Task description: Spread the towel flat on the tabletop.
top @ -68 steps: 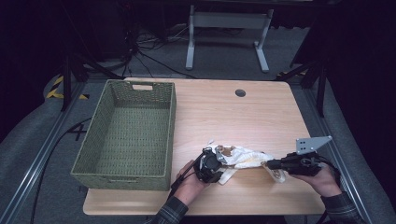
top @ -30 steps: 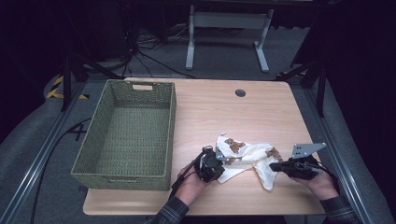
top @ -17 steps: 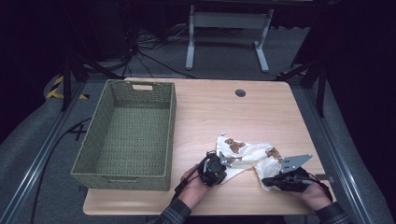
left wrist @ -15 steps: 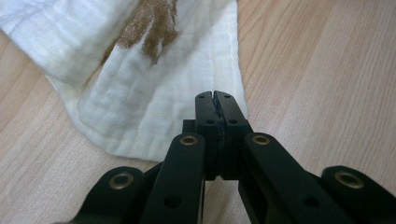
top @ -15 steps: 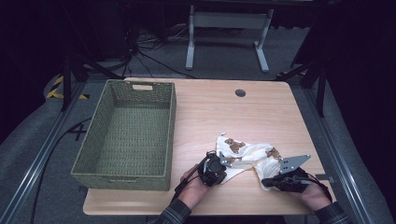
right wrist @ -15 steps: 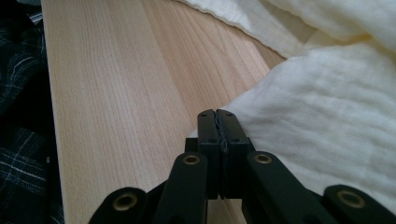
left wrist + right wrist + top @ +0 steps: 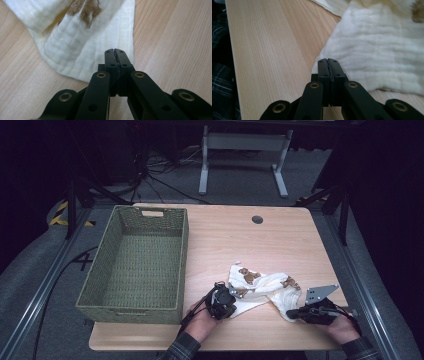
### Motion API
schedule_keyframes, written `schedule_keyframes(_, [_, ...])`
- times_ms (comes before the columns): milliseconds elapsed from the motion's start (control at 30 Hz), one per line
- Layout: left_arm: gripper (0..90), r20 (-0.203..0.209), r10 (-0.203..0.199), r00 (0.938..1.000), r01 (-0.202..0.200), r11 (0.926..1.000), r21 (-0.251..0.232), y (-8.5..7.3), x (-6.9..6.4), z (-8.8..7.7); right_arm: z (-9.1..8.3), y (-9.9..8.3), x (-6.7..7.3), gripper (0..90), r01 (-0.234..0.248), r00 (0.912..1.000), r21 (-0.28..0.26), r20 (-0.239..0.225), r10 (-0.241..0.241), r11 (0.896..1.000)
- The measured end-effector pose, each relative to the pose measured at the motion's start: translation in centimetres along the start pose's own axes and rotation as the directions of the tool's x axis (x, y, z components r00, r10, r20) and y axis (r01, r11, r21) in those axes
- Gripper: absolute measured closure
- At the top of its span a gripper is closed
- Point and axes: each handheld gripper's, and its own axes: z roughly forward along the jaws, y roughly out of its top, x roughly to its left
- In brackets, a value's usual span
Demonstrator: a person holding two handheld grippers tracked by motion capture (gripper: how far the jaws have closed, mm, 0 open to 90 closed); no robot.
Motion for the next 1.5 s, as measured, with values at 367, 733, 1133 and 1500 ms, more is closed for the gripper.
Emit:
schedule_keyframes(367, [89.5, -0.062, -0.046, 0.997, 0.046, 0.9989, -0.002, -0.7, 0.3, -0.5, -1.8, -1.8, -1.1, 89.8, -0.052, 0.9975, 0.006, 0.047, 0.052, 0.999])
schedule_keyframes(733, [89.6, -0.059, -0.055, 0.9967, 0.056, 0.9982, 0.019, -1.0, 0.3, -0.9, -2.6, -2.5, -1.2, 89.8, -0.066, 0.9956, 0.013, 0.067, 0.065, 0.998])
schedule_keyframes(1133, [89.7, -0.008, -0.042, 0.9991, 0.042, 0.9982, 0.043, -2.4, -1.2, -1.7, -3.0, -3.3, 0.0, 89.7, -0.047, 0.9985, 0.017, 0.03, 0.047, 0.999])
schedule_keyframes(1500, [85.9, 0.006, -0.054, 0.9985, 0.054, 0.9984, -0.018, -1.4, -1.0, -2.6, -3.8, -2.0, -0.2, 79.5, -0.051, 0.9963, -0.041, 0.067, 0.053, 0.998])
